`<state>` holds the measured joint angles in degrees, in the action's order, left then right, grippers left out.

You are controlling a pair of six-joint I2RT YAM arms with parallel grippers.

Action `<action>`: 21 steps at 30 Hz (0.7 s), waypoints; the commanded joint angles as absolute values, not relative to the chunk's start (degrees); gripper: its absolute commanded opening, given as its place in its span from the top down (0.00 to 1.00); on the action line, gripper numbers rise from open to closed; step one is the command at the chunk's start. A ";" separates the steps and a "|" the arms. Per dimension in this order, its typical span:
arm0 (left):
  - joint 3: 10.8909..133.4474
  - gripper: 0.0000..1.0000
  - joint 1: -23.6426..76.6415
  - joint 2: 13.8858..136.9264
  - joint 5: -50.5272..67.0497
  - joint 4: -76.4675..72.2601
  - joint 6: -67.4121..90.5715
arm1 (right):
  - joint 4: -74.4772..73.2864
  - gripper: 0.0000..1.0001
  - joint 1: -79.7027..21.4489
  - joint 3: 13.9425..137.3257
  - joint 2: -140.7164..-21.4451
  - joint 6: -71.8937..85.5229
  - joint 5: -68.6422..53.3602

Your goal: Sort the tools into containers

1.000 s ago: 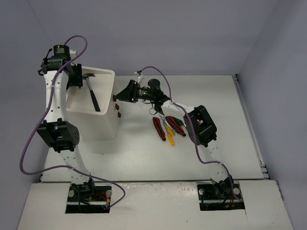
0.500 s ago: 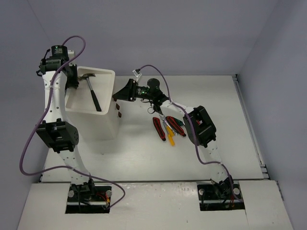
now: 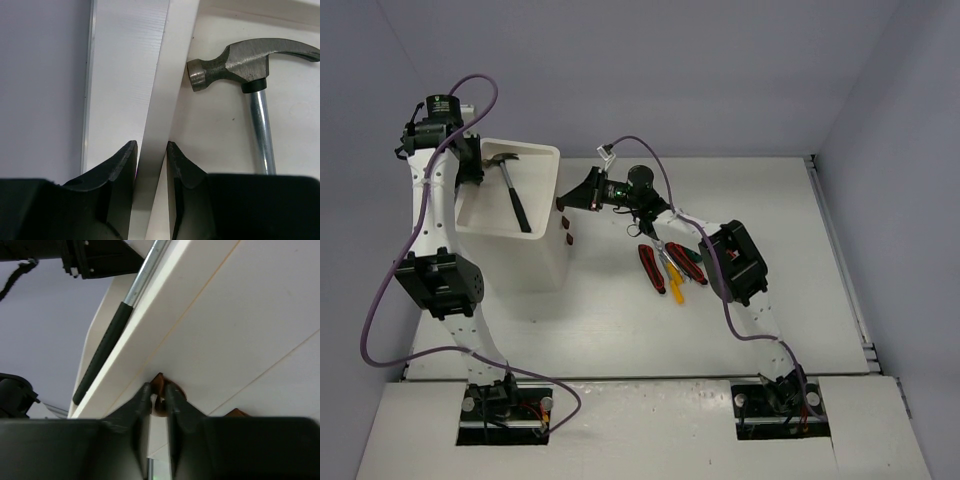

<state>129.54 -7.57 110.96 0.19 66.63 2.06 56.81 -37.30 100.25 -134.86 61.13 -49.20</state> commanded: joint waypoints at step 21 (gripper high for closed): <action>127.36 1.00 -8.53 108.19 0.61 64.16 4.22 | 55.53 1.00 -24.08 79.61 -113.45 51.58 -54.32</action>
<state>128.44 -8.05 110.23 1.89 65.87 2.37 54.41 -25.26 80.65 -119.71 55.39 -52.69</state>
